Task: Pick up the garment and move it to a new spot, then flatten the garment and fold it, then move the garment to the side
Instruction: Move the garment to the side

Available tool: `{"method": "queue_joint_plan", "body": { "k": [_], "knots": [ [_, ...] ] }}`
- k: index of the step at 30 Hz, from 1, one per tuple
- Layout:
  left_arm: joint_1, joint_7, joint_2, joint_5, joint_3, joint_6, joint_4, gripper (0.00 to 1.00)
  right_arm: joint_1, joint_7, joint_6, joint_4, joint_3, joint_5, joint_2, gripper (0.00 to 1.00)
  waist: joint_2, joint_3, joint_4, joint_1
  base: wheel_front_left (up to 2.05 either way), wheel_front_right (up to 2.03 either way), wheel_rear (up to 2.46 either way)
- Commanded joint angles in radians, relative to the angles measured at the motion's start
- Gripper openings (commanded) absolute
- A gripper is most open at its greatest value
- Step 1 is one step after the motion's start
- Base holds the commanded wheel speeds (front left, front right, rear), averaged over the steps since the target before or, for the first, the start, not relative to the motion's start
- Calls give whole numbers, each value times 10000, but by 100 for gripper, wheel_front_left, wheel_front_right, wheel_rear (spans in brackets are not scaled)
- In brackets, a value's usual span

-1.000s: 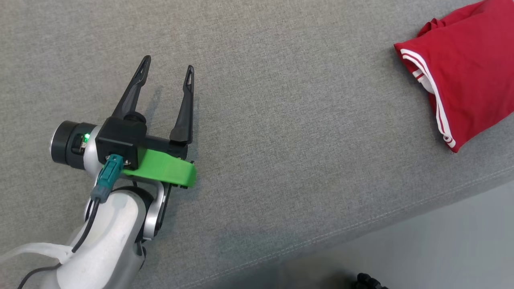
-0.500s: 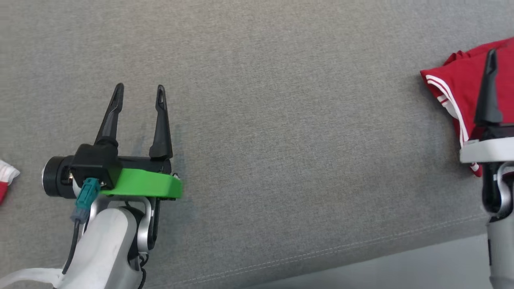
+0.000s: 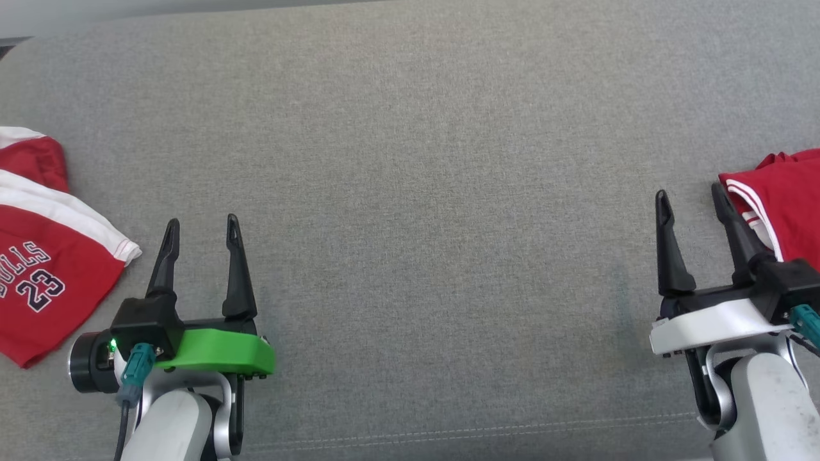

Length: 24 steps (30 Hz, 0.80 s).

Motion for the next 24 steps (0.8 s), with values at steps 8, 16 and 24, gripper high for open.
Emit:
{"method": "queue_joint_plan", "body": {
  "k": [8, 16, 24],
  "knots": [
    [621, -94, -106, -79, 185, -270, 487, 100, 1034, 121, -17, 94, 322, -113, 282, 100, 0, -1409, 452, 1, 0, 0, 0],
    [964, -80, -219, 96, 502, -578, 686, 100, 1628, 284, -17, -32, 261, -202, 413, 100, 0, -2029, 213, 1, 0, 0, 0],
    [1224, -81, -269, 367, 626, -798, 828, 100, 1971, 453, -17, -255, 191, -244, 474, 100, 0, -2282, 111, 1, 0, 0, 0]
  ]
}}
